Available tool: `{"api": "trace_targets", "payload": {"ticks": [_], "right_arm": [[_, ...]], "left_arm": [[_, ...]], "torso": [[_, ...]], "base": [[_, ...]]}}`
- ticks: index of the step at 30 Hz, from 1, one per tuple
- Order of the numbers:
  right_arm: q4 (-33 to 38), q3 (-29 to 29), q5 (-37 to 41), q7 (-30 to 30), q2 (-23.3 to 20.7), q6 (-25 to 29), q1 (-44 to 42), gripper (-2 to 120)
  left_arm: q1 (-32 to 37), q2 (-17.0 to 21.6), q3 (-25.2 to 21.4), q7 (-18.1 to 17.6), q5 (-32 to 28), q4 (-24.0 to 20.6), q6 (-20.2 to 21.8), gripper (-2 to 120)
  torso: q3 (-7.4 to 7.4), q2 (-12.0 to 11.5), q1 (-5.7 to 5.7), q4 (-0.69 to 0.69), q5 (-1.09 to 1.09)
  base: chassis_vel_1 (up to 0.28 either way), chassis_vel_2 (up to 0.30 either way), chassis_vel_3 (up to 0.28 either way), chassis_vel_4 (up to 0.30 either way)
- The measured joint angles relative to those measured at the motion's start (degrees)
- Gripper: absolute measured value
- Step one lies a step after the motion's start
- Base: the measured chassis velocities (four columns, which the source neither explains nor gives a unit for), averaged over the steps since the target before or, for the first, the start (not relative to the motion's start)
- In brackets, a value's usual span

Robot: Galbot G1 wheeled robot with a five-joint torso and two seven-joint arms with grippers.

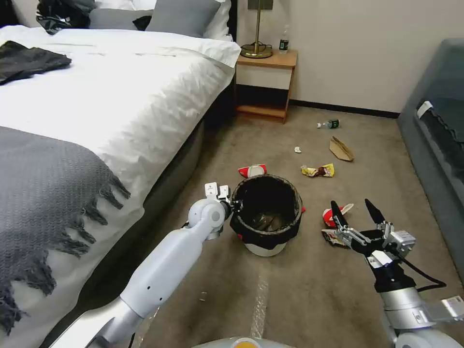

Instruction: Pick up the trash can from the floor.

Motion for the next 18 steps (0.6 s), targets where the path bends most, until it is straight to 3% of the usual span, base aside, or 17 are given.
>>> {"api": "trace_targets", "payload": {"ticks": [2,5,18], "right_arm": [[0.0,0.0,0.0,0.0,0.1,0.0,0.0,100],[-0.1,0.0,0.0,0.0,0.2,0.0,0.1,100],[-0.6,0.0,0.3,0.0,-0.2,-0.2,0.9,100]], "left_arm": [[-0.2,-0.1,0.0,0.3,0.0,0.2,-0.1,5],[-0.5,-0.2,0.1,0.5,0.0,0.5,-0.2,0],[-0.9,-0.5,0.2,1.1,0.0,0.9,-1.1,0]], "torso": [[0.00,0.0,0.00,0.00,0.00],[0.00,0.0,0.00,0.00,0.00],[0.00,0.0,0.00,0.00,0.00]], "base": [[0.000,0.000,0.000,0.000],[0.000,0.000,0.000,0.000],[0.000,0.000,0.000,0.000]]}}
